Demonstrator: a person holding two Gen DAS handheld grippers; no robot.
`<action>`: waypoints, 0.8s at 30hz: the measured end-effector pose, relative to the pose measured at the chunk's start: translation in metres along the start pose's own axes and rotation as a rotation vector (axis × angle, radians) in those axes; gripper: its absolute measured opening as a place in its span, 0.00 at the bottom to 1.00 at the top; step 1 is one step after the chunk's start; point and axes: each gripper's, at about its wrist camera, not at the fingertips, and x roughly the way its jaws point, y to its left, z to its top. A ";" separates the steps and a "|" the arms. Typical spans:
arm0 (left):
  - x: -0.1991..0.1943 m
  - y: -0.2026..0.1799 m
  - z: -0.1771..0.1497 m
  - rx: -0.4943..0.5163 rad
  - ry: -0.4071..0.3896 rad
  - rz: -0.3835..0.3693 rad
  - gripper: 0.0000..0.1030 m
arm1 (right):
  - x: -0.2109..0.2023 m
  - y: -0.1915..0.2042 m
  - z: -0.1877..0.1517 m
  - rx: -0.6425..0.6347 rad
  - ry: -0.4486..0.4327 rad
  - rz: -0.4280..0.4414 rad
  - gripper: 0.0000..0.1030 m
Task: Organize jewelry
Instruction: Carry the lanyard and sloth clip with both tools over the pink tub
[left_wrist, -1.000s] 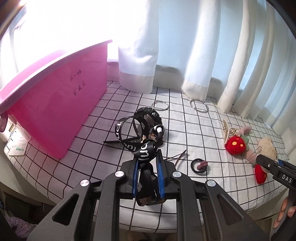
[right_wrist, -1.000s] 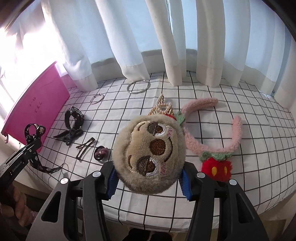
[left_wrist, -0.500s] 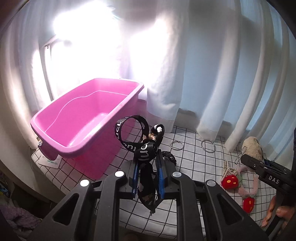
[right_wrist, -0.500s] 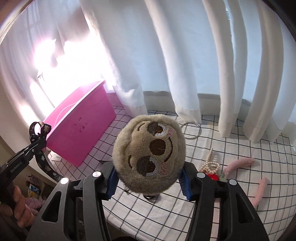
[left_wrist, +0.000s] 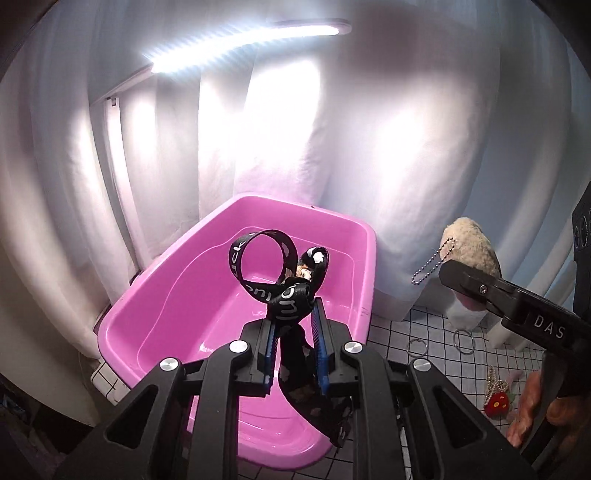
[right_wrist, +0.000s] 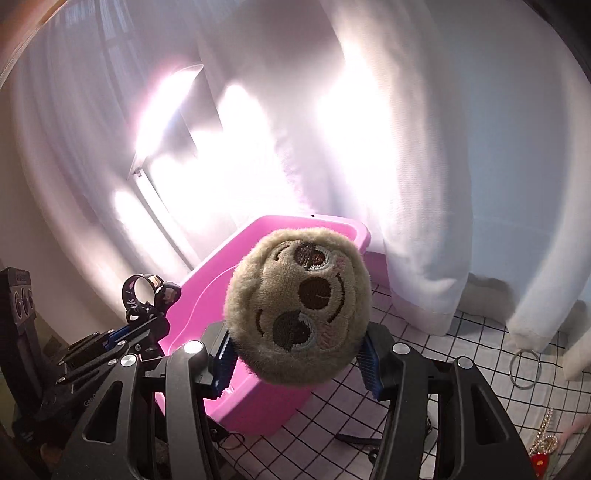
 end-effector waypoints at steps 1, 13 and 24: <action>0.007 0.008 0.004 -0.003 0.013 0.007 0.17 | 0.011 0.007 0.006 -0.008 0.013 0.003 0.51; 0.078 0.048 0.016 -0.136 0.164 0.100 0.17 | 0.127 0.042 0.040 -0.121 0.240 0.047 0.51; 0.134 0.064 -0.003 -0.218 0.422 0.187 0.17 | 0.195 0.050 0.029 -0.206 0.458 0.008 0.51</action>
